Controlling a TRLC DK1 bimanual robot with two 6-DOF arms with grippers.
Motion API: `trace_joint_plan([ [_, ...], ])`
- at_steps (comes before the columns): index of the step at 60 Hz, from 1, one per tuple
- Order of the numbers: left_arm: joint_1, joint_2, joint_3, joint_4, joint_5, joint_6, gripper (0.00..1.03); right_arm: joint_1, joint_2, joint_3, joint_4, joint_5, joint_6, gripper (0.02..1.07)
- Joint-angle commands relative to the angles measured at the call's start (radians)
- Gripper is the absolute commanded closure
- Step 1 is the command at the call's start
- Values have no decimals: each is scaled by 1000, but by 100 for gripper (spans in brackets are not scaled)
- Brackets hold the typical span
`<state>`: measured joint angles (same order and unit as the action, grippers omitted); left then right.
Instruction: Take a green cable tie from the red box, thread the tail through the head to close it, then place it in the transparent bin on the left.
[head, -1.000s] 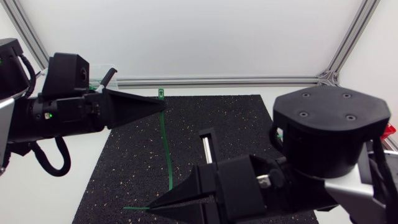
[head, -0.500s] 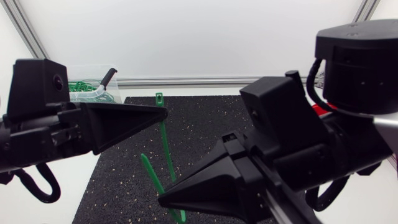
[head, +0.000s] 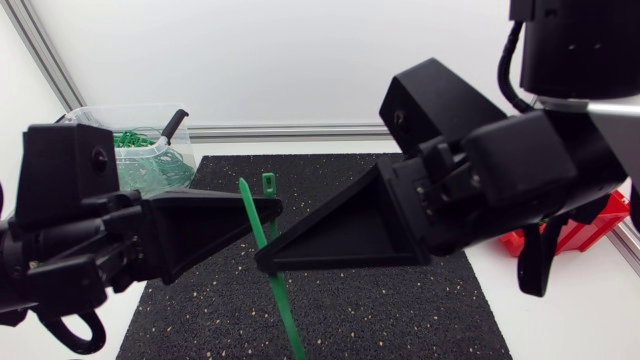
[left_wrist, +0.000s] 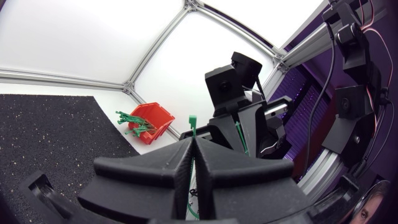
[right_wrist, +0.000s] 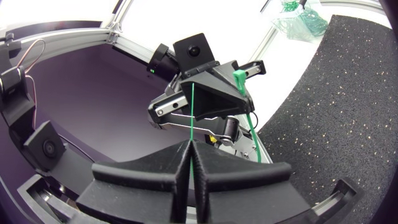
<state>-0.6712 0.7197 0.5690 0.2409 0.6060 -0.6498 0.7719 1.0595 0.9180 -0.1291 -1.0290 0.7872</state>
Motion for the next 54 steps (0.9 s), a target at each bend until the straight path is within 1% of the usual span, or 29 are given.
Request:
trace_joint_plan([
  [1, -10, -26, -26, 11, -12, 15, 99, -13, 16, 41, -12, -14, 86, 101],
  [6, -10, -40, -31, 12, -28, 22, 99, -25, 27, 56, -14, -34, 170, 101],
  [13, -14, -54, -35, 12, -40, 30, 99, -60, 53, 68, -17, -111, 276, 101],
  [21, -33, -57, -43, 28, -77, 59, 99, -68, 85, 88, -81, -161, 285, 101],
  [29, -51, -71, -47, 34, -100, 81, 99, -69, 100, 93, -103, -174, 285, 101],
  [38, -97, -91, -67, 34, -167, 119, 99, -79, 88, 94, -103, -177, 284, 101],
  [54, -103, -100, -73, 34, -183, 128, 99, -86, 74, 79, -89, -181, 284, 101],
])
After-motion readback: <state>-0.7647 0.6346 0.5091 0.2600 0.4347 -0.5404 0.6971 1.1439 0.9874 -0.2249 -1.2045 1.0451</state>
